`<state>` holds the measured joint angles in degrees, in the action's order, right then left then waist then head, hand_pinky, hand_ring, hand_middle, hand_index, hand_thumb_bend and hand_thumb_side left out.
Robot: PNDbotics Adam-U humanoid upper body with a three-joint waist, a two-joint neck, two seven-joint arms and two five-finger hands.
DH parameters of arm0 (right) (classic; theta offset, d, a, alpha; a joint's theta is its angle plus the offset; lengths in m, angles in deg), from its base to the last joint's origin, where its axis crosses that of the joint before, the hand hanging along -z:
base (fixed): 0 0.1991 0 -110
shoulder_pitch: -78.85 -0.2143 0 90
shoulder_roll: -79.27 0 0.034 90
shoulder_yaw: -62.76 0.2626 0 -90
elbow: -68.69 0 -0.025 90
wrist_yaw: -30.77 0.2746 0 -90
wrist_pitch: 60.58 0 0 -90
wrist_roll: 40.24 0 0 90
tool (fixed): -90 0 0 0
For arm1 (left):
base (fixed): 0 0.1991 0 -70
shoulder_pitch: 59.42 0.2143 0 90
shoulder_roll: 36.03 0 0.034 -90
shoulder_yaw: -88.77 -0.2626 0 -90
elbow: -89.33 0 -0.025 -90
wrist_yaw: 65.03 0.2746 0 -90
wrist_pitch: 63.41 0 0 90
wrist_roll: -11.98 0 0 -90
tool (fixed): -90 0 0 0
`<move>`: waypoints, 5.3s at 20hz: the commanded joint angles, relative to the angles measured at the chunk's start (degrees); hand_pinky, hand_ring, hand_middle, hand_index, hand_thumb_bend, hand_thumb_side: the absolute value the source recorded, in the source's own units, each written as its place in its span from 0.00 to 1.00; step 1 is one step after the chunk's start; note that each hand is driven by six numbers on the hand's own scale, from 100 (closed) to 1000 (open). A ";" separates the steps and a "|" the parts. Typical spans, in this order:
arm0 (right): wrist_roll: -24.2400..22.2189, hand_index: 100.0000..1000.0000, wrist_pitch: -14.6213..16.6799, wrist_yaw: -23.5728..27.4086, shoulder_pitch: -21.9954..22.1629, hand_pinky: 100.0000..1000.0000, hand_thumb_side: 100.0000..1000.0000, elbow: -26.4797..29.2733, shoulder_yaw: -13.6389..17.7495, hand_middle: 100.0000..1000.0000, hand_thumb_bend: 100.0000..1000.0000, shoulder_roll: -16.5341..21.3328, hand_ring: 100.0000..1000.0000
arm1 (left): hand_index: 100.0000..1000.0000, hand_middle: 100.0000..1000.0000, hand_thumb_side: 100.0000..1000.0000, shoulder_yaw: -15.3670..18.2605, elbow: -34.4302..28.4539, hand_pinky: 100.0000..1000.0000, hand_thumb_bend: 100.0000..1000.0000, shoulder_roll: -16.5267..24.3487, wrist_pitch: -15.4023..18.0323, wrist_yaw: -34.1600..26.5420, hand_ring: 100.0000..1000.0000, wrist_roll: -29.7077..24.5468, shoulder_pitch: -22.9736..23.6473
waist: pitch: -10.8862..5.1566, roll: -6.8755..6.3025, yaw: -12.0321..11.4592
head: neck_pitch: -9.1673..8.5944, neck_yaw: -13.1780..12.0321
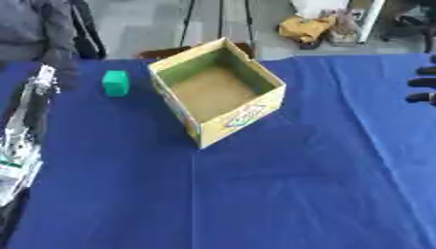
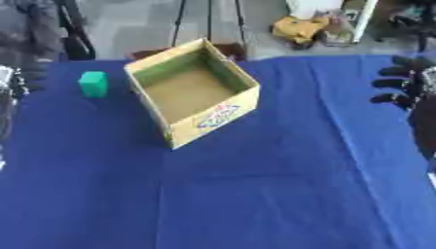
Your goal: Pick up objects on the table and place them in the box.
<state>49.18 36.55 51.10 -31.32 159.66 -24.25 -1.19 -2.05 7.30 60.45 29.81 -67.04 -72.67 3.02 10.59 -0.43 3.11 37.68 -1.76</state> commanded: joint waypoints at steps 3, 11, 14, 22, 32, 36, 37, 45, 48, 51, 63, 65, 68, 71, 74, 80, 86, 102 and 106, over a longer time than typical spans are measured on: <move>-0.17 0.83 0.04 0.02 -0.63 0.53 0.85 0.63 0.59 0.65 0.00 1.28 0.67 | 0.85 0.69 0.96 0.75 -0.65 0.75 0.28 2.17 -0.14 0.37 0.75 -0.09 -0.87 | -1.10 0.08 0.06 | -0.54 -0.11; -0.46 0.83 0.03 -0.02 -0.67 0.53 0.85 0.46 0.54 0.64 0.00 1.25 0.66 | 0.85 0.70 0.60 0.33 0.74 0.75 0.26 5.75 -1.06 5.67 0.75 -2.52 -3.02 | -1.02 0.03 0.54 | -0.72 -0.09; -0.68 0.83 -0.05 -0.11 -0.68 0.54 0.86 0.38 0.36 0.64 0.00 1.26 0.66 | 0.82 0.70 0.34 -0.47 3.25 0.73 0.31 10.16 -1.70 14.17 0.76 -4.78 -6.29 | -0.94 -0.05 1.14 | -1.18 -0.11; -1.86 0.83 -0.48 -0.44 -0.99 0.54 0.87 0.11 -0.73 0.64 0.00 1.35 0.66 | 0.77 0.71 0.06 -3.19 21.55 0.71 0.56 14.99 0.92 46.20 0.76 -16.81 -21.58 | -0.42 -1.28 3.47 | -2.25 -0.72; -2.94 0.83 -0.48 -1.05 -2.13 0.54 0.87 0.52 -1.51 0.63 0.00 1.30 0.66 | 0.72 0.65 0.00 3.24 40.58 0.71 0.53 10.23 1.81 70.07 0.72 -16.09 -32.32 | 2.71 -2.01 7.74 | -5.22 -2.75; -3.10 0.83 -0.49 -1.26 -2.52 0.54 0.88 0.78 -1.56 0.63 0.00 1.08 0.65 | 0.71 0.63 0.00 4.39 42.41 0.71 0.46 10.31 2.28 70.42 0.71 -14.23 -33.22 | 4.05 -2.47 9.34 | -6.31 -3.58; -3.09 0.83 -0.48 -1.29 -2.58 0.54 0.88 0.84 -1.52 0.63 0.00 1.01 0.65 | 0.71 0.62 0.00 4.50 42.58 0.71 0.45 10.44 2.41 70.17 0.70 -14.08 -33.35 | 4.36 -2.64 9.74 | -6.52 -3.84; -3.13 0.83 -0.58 -1.51 -2.74 0.54 0.89 0.98 -1.44 0.63 0.00 0.76 0.66 | 0.69 0.58 0.00 4.61 43.39 0.70 0.42 11.18 2.30 68.82 0.68 -14.84 -33.44 | 5.59 -3.55 10.84 | -6.96 -4.20; -3.07 0.83 -0.56 -1.51 -2.62 0.54 0.89 0.93 -1.32 0.63 0.00 0.73 0.66 | 0.69 0.58 0.00 4.60 43.98 0.70 0.42 11.38 1.99 68.71 0.66 -16.59 -33.06 | 5.64 -3.63 10.91 | -6.84 -4.06; -3.01 0.83 -0.51 -1.46 -2.55 0.54 0.89 0.93 -1.23 0.63 0.00 0.72 0.66 | 0.69 0.59 0.00 4.74 44.09 0.69 0.41 11.56 1.27 69.02 0.67 -17.66 -32.75 | 5.64 -3.65 10.86 | -6.82 -4.06; -3.14 0.83 -0.47 -1.35 -2.53 0.54 0.89 0.87 -1.18 0.63 0.00 0.46 0.66 | 0.70 0.57 0.00 4.73 44.96 0.67 0.39 10.97 0.37 69.38 0.63 -19.07 -31.66 | 5.94 -3.19 10.43 | -6.78 -3.98; -3.19 0.83 -0.47 -1.35 -2.55 0.54 0.89 0.86 -1.18 0.63 0.00 0.42 0.66 | 0.71 0.60 0.00 4.69 45.01 0.68 0.41 10.90 0.38 69.30 0.66 -19.25 -31.62 | 5.98 -3.16 10.36 | -6.79 -3.98; -3.22 0.83 -0.46 -1.37 -2.48 0.54 0.89 0.83 -1.15 0.63 0.00 0.42 0.66 | 0.73 0.72 0.00 4.76 44.61 0.72 0.42 10.94 0.12 69.56 0.75 -17.88 -31.56 | 6.03 -3.08 10.35 | -6.86 -3.92; -3.21 0.83 -0.42 -1.35 -2.45 0.54 0.89 0.85 -1.11 0.63 0.00 0.45 0.66 | 0.73 0.73 0.00 4.96 44.19 0.73 0.41 11.06 -0.33 69.74 0.76 -15.17 -31.65 | 6.04 -3.03 10.45 | -6.89 -3.85; -3.31 0.83 -0.42 -1.33 -2.51 0.54 0.89 0.85 -1.15 0.63 0.00 0.41 0.66 | 0.73 0.73 0.00 4.91 44.61 0.72 0.40 11.00 -0.25 69.29 0.76 -14.33 -31.80 | 6.10 -3.06 10.56 | -6.98 -3.91; -3.47 0.83 -0.40 -1.34 -2.64 0.54 0.89 0.89 -1.18 0.63 0.00 0.25 0.66 | 0.74 0.74 0.01 4.93 45.01 0.73 0.39 10.84 -0.05 67.83 0.76 -14.47 -31.67 | 6.58 -2.97 10.99 | -7.23 -3.77; -3.59 0.83 -0.39 -1.32 -2.65 0.54 0.89 0.87 -1.17 0.63 0.00 0.15 0.66 | 0.85 0.72 0.01 4.87 44.84 0.72 0.36 10.70 -0.15 66.42 0.74 -13.16 -31.63 | 6.71 -2.92 11.02 | -7.15 -3.66; -3.87 0.83 -0.32 -1.26 -2.59 0.55 0.89 0.82 -1.12 0.63 0.00 0.09 0.66 | 0.74 0.41 0.00 4.28 44.97 0.64 0.30 10.33 0.76 65.61 0.48 -15.94 -31.45 | 6.69 -2.69 11.05 | -7.28 -3.58; -3.92 0.83 -0.34 -1.22 -2.54 0.55 0.89 0.71 -1.10 0.64 0.00 0.04 0.66 | 0.70 0.29 0.00 4.28 44.64 0.61 0.23 10.21 0.93 64.98 0.40 -15.68 -31.47 | 6.42 -2.72 11.02 | -7.18 -3.47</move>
<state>45.48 36.15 50.09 -33.31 159.51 -25.87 -2.20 2.49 52.59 69.75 30.58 -1.74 -88.27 -27.83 18.28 -3.52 14.10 31.09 -5.38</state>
